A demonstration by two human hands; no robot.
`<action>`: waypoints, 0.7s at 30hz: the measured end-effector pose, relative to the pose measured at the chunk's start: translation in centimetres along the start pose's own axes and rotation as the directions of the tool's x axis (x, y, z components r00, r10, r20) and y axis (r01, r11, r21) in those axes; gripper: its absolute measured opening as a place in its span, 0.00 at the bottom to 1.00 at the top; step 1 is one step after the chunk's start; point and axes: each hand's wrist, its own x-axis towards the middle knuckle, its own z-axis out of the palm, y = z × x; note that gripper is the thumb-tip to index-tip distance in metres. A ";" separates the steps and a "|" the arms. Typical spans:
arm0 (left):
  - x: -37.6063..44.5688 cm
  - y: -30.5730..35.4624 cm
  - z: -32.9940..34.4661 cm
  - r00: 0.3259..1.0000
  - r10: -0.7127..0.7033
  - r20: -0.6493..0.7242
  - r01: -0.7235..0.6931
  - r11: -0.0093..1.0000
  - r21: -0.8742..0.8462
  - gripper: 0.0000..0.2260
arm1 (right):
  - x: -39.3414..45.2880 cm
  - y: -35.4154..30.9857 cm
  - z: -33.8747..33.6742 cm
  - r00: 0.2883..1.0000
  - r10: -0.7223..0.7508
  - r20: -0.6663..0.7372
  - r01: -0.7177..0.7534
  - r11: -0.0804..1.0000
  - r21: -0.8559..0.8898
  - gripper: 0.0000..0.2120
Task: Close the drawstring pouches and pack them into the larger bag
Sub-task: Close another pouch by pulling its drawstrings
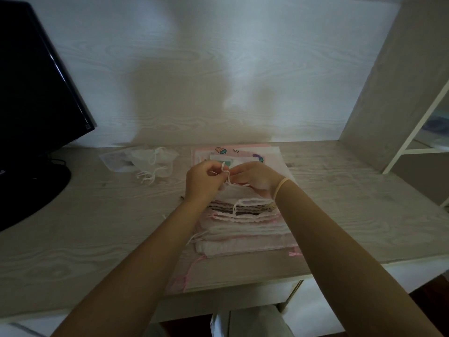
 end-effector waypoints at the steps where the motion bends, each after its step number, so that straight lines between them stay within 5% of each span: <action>1: 0.0 0.0 -0.1 1.000 -0.007 -0.002 0.007 1.000 -0.007 0.06 | 0.0 0.1 0.0 1.000 -0.002 0.001 0.002 1.000 0.019 0.10; 6: 0.1 0.0 -0.5 0.997 -0.068 0.039 0.071 0.995 -0.076 0.06 | -0.2 0.3 0.0 0.999 -0.014 -0.029 0.014 1.000 -0.002 0.07; 10: 0.2 0.0 -0.4 0.991 -0.108 0.078 0.115 0.989 -0.092 0.06 | 0.0 -0.2 0.3 0.986 -0.056 -0.160 0.018 0.973 -0.230 0.03; 12: 0.2 0.0 -0.3 0.989 -0.127 0.080 0.135 0.985 -0.109 0.06 | 0.5 -0.2 0.5 0.916 -0.180 -0.360 -0.016 0.878 -0.479 0.03; 14: 0.2 -0.1 -0.3 0.987 -0.139 0.080 0.148 0.981 -0.127 0.05 | 0.7 -0.2 0.2 0.806 -0.284 -0.519 -0.053 0.839 -0.541 0.06; 17: 0.2 -0.4 -0.3 0.986 -0.147 0.079 0.157 0.978 -0.137 0.04 | 0.9 -0.3 -0.5 0.775 -0.245 -0.582 -0.017 0.913 -0.408 0.11; 21: 0.3 -0.4 -0.2 0.985 -0.154 0.076 0.163 0.978 -0.131 0.03 | 0.2 -1.2 0.1 0.874 -0.031 -0.486 0.150 0.967 0.208 0.11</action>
